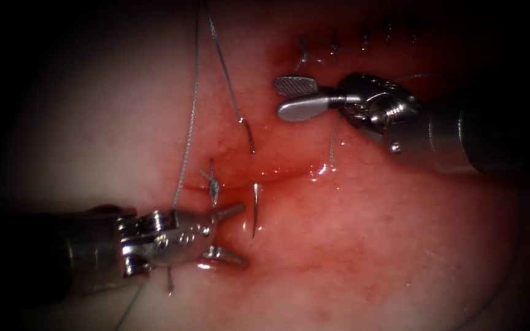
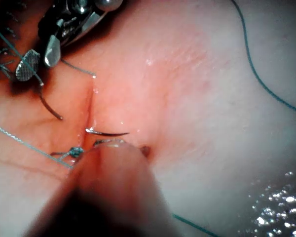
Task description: Wound Closure
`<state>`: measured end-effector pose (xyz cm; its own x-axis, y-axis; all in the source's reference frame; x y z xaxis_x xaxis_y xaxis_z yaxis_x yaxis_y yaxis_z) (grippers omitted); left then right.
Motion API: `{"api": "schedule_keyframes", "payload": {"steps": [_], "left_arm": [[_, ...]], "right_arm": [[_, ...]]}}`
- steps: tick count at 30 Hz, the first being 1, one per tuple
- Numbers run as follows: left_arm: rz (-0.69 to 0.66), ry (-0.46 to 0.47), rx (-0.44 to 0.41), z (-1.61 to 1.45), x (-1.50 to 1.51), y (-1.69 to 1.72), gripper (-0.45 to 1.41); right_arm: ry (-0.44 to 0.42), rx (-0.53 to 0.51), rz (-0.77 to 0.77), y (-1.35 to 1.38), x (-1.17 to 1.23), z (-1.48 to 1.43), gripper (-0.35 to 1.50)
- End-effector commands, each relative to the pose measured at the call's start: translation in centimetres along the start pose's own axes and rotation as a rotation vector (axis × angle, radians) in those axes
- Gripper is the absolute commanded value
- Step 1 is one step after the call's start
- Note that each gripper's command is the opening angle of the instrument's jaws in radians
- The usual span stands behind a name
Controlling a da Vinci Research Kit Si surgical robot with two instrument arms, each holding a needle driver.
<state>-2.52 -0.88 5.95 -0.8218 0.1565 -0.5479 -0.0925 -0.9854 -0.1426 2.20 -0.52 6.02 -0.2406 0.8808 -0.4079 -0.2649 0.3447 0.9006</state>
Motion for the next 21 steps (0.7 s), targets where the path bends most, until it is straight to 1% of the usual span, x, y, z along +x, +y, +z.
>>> {"api": "schedule_keyframes", "payload": {"steps": [1,3,5,6,8,10,11,13,17,19,21], "left_arm": [[0.024,0.016,0.020,0.08,0.03,0.00,0.66],[0.095,0.038,0.054,0.07,0.07,-0.03,0.62],[0.116,0.052,0.063,0.08,0.09,-0.05,0.61],[0.173,0.072,0.075,0.08,0.11,-0.09,0.61],[0.214,0.103,0.090,0.09,0.13,-0.12,0.61],[0.226,0.117,0.096,0.10,0.14,-0.13,0.62],[0.249,0.140,0.109,0.10,0.13,-0.17,0.69],[0.267,0.157,0.124,0.10,0.14,-0.22,0.69],[0.296,0.211,0.122,0.10,0.16,-0.37,0.77],[0.291,0.232,0.135,0.10,0.17,-0.43,0.67],[0.289,0.244,0.140,0.10,0.18,-0.45,0.67]], "right_arm": [[0.002,-0.005,-0.001,0.04,-0.07,0.04,1.15],[0.006,-0.010,-0.005,0.06,-0.08,0.04,1.13],[0.005,-0.008,-0.007,0.07,-0.09,0.04,1.11],[0.006,-0.007,-0.011,0.08,-0.12,0.04,1.11],[0.007,-0.007,-0.015,0.10,-0.15,0.05,1.08],[0.008,-0.007,-0.017,0.11,-0.16,0.05,1.08],[0.004,-0.010,-0.023,0.13,-0.20,0.06,1.04],[0.000,-0.012,-0.027,0.16,-0.22,0.06,1.03],[-0.011,-0.020,-0.037,0.19,-0.27,0.08,0.98],[-0.012,-0.022,-0.040,0.20,-0.29,0.09,0.96],[-0.011,-0.023,-0.041,0.20,-0.30,0.09,0.94]]}}
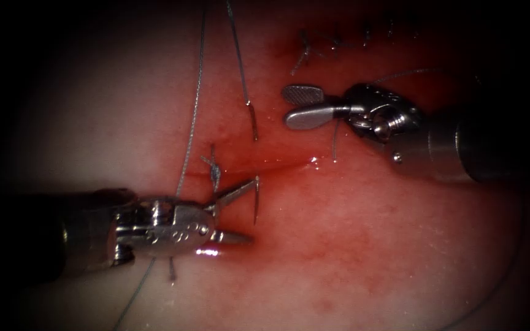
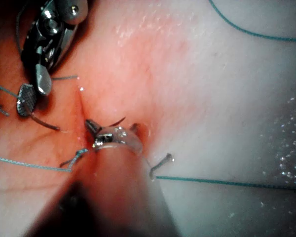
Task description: Wound Closure
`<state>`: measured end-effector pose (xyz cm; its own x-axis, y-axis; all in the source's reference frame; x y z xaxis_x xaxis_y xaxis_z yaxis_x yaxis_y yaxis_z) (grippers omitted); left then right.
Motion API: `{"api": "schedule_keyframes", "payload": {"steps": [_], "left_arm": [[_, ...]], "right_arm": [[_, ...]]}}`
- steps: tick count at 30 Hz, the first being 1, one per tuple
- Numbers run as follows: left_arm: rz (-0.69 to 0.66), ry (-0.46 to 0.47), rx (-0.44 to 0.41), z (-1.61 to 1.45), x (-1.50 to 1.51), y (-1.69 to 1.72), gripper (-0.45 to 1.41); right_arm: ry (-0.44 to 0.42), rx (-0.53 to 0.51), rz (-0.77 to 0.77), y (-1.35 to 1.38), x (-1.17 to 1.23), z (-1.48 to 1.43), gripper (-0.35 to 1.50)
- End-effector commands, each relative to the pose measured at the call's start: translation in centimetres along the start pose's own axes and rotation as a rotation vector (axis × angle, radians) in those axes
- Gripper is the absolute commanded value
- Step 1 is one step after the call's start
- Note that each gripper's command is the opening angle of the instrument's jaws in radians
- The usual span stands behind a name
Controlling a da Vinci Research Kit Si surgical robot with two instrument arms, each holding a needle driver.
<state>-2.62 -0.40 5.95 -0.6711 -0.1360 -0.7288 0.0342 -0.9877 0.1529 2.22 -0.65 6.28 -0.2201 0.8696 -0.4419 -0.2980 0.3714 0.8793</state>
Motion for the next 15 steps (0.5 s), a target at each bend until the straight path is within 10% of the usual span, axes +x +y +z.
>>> {"api": "schedule_keyframes", "payload": {"steps": [1,15], "left_arm": [[-0.005,0.016,0.005,0.09,0.01,-0.02,0.66],[0.010,0.054,0.017,0.24,0.02,-0.10,0.52]], "right_arm": [[-0.002,0.005,-0.001,0.01,-0.09,0.08,0.94],[-0.009,0.000,-0.004,0.01,-0.11,0.09,0.88]]}}
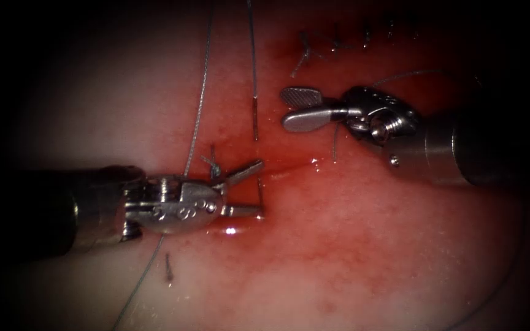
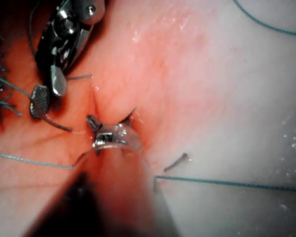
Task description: Wound Closure
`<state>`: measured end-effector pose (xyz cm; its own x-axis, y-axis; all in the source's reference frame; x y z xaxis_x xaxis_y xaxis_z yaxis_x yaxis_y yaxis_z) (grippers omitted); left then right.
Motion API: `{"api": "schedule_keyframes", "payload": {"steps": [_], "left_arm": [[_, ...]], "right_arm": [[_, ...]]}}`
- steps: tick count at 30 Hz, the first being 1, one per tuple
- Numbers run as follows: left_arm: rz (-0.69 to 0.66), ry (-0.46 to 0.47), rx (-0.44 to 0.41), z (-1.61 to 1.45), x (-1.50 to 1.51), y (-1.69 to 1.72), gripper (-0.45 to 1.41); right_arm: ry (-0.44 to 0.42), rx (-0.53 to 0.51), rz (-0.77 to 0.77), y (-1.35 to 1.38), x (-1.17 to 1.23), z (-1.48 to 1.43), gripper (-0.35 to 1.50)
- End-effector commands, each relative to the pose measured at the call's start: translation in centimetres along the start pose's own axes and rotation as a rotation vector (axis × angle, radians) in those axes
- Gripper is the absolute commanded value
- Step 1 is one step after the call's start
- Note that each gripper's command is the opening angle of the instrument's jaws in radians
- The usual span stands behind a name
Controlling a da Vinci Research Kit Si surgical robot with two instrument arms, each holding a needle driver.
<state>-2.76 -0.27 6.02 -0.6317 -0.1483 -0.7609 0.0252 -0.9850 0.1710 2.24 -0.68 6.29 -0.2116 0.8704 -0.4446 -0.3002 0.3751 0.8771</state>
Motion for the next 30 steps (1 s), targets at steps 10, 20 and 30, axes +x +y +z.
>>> {"api": "schedule_keyframes", "payload": {"steps": [10,20,30], "left_arm": [[0.005,0.007,-0.003,0.12,-0.04,-0.01,0.30],[0.017,0.064,-0.038,0.11,0.04,0.07,-0.45],[-0.361,0.191,-0.180,-0.05,0.33,0.15,-0.45]], "right_arm": [[-0.001,0.001,-0.001,0.02,-0.09,0.08,0.83],[0.000,0.001,-0.009,0.02,-0.10,0.07,0.74],[-0.013,0.024,0.012,0.02,-0.12,0.07,0.67]]}}
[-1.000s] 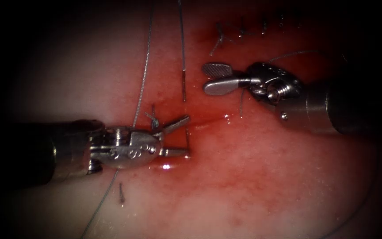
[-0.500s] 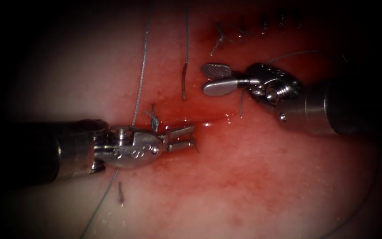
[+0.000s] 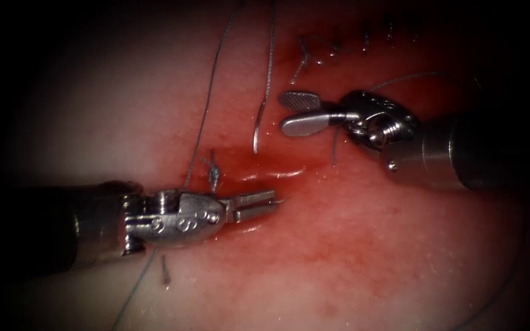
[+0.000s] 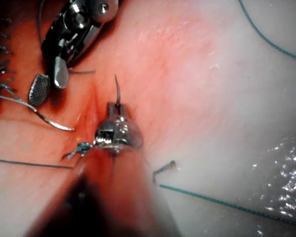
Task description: Wound Closure
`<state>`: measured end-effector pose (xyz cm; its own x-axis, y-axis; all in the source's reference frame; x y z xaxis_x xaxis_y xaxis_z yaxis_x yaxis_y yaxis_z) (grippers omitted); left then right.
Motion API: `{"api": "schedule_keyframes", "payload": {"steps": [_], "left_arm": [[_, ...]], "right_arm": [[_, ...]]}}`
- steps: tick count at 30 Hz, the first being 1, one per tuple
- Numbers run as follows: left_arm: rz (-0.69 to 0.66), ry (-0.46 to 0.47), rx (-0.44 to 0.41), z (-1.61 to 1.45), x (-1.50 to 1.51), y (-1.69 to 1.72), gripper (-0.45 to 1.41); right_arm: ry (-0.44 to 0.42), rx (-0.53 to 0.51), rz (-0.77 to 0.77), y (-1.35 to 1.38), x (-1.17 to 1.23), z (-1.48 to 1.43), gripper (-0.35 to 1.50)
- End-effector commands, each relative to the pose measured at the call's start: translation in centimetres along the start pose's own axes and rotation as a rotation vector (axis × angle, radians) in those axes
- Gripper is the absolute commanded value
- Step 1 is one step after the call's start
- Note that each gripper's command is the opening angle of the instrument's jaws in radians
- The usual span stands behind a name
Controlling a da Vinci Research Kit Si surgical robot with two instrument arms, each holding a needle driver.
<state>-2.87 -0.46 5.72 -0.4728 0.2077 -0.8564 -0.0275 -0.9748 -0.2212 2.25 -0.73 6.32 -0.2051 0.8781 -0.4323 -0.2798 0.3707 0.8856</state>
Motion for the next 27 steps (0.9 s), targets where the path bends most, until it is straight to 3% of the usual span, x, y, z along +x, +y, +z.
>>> {"api": "schedule_keyframes", "payload": {"steps": [1,8,14,15,18,22,25,27], "left_arm": [[-0.040,0.018,-0.022,0.07,0.01,0.01,-0.45],[-0.309,0.091,-0.119,-0.05,0.24,0.11,-0.45],[-0.493,0.174,-0.164,-0.21,0.45,0.18,-0.45],[-0.550,0.197,-0.192,-0.27,0.53,0.21,-0.45],[-0.570,0.228,-0.223,-0.34,0.66,0.27,-0.45],[-0.573,0.240,-0.243,-0.41,0.81,0.30,-0.45],[-0.581,0.244,-0.249,-0.48,0.91,0.29,-0.45],[-0.474,0.240,-0.197,-0.57,1.00,0.22,-0.45]], "right_arm": [[-0.004,0.008,0.000,0.01,-0.07,0.07,0.67],[-0.017,0.024,0.026,0.00,-0.10,0.06,0.67],[-0.052,0.025,0.054,-0.02,-0.17,0.06,0.49],[-0.056,0.016,-0.030,-0.02,-0.17,0.07,0.51],[-0.076,0.000,-0.143,-0.01,-0.15,0.07,0.57],[-0.145,-0.027,-0.223,-0.01,-0.11,0.08,0.91],[-0.159,-0.032,-0.224,-0.01,-0.11,0.07,0.93],[-0.159,-0.031,-0.223,-0.02,-0.11,0.07,0.86]]}}
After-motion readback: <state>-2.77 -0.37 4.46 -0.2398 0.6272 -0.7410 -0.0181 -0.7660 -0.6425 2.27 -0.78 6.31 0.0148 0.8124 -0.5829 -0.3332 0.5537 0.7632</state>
